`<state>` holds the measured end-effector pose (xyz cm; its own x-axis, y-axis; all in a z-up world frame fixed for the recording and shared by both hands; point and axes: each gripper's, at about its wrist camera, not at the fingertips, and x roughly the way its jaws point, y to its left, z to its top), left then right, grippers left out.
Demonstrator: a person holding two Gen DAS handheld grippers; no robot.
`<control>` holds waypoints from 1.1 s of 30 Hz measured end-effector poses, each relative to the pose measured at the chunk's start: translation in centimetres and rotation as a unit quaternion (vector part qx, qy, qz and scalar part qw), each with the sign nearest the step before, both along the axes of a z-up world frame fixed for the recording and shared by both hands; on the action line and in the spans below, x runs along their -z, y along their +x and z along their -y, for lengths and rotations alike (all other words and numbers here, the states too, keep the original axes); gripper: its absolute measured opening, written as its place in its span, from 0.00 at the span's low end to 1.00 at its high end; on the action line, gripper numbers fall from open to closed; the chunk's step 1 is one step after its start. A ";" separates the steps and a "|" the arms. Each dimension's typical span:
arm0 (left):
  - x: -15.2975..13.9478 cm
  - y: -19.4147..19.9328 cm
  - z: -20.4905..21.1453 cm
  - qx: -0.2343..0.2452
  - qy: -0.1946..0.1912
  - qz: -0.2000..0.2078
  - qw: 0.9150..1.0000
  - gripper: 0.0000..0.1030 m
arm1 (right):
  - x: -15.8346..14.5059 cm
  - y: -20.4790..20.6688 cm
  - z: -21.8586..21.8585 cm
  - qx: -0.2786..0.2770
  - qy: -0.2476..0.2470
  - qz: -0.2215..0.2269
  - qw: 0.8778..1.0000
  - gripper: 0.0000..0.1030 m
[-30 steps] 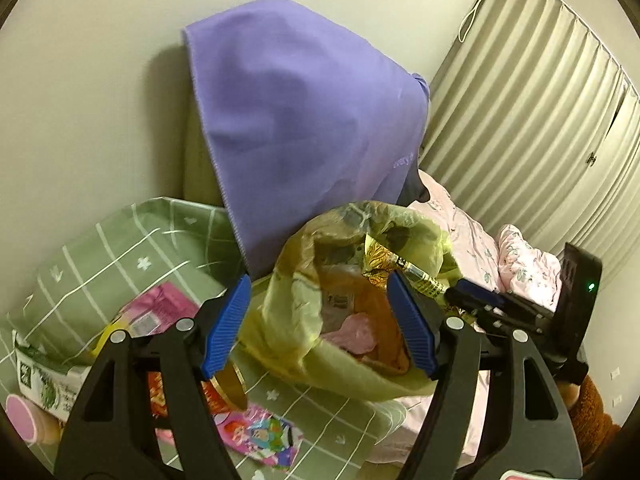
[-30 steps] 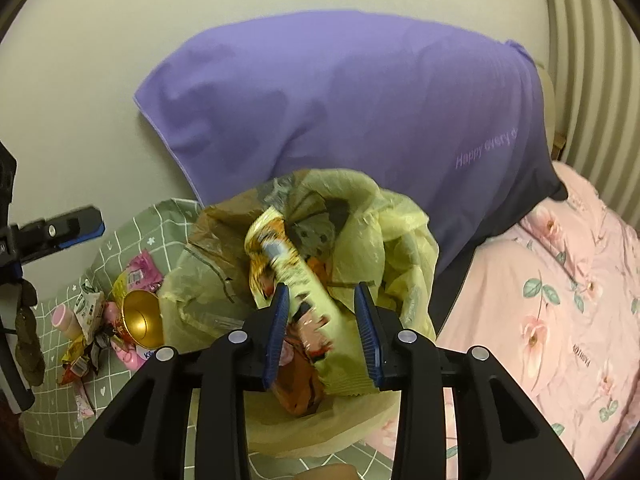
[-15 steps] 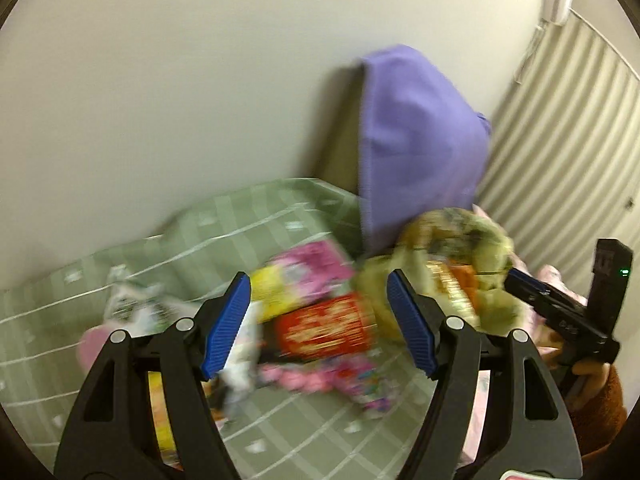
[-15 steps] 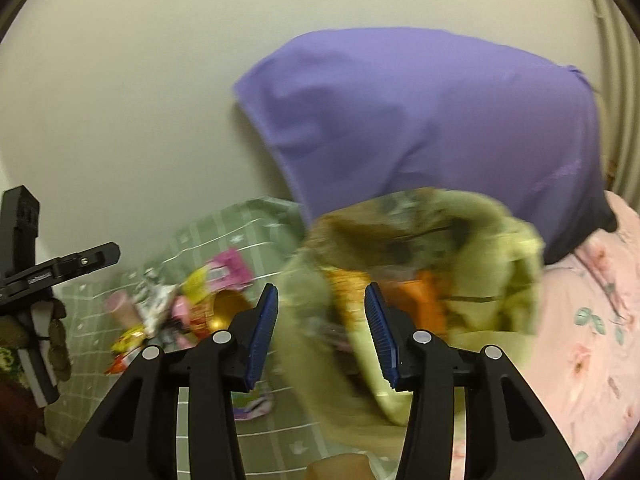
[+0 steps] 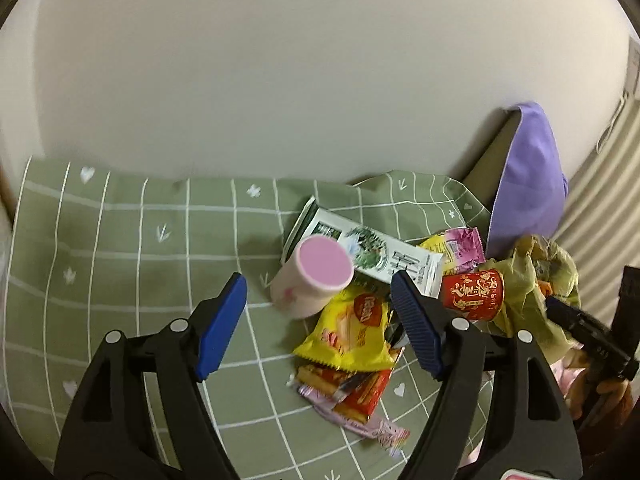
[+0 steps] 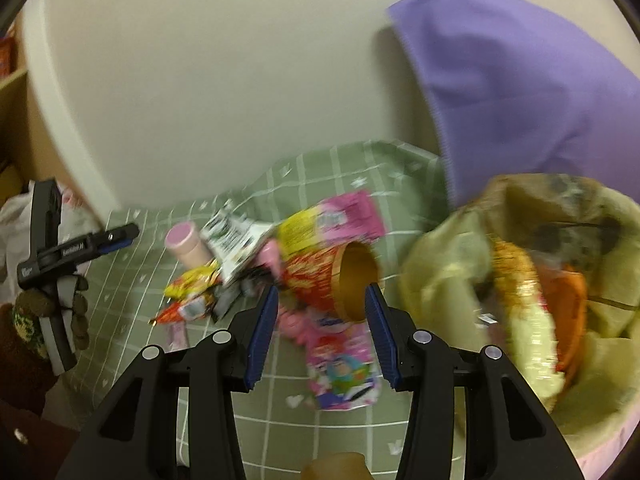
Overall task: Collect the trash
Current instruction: 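Move the right tool back toward the remaining snack pile, then lower the left tool onto the white Satine milk carton and grasp it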
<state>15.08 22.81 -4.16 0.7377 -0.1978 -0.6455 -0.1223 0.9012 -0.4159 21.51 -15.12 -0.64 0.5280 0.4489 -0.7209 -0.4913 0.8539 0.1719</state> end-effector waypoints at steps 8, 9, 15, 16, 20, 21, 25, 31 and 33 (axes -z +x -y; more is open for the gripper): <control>0.7 -0.4 2.5 0.057 0.020 -0.012 0.998 0.73 | 0.9 0.1 -3.1 -0.030 -0.021 0.009 0.999 0.42; 0.6 -0.3 2.4 0.058 0.018 -0.012 0.998 0.73 | 1.0 0.0 -3.2 -0.033 -0.024 0.011 0.999 0.42; -0.3 2.0 2.7 0.073 -0.040 -0.025 0.996 0.73 | 1.4 0.2 -3.3 -0.033 -0.018 0.006 0.999 0.42; -0.2 2.6 3.3 0.082 -0.067 -0.031 0.994 0.73 | 1.4 0.3 -3.2 -0.028 -0.017 0.009 0.999 0.42; 0.9 5.3 6.5 0.090 -0.095 -0.066 0.989 0.73 | 0.8 0.6 -2.3 -0.003 -0.026 0.028 0.999 0.42; 1.0 5.9 6.8 0.079 -0.096 -0.072 0.990 0.73 | 0.4 0.6 -1.7 0.007 -0.028 0.037 0.999 0.42; 2.2 8.8 7.1 0.006 -0.128 -0.092 0.987 0.73 | -1.6 1.1 1.6 0.057 -0.033 0.078 0.995 0.42; 2.4 12.2 8.5 -0.060 -0.107 -0.094 0.988 0.76 | -2.5 2.4 7.8 0.121 -0.005 0.072 0.990 0.42; 2.4 13.3 8.9 -0.085 -0.096 -0.104 0.986 0.76 | -2.5 2.4 9.1 0.127 -0.003 0.074 0.989 0.42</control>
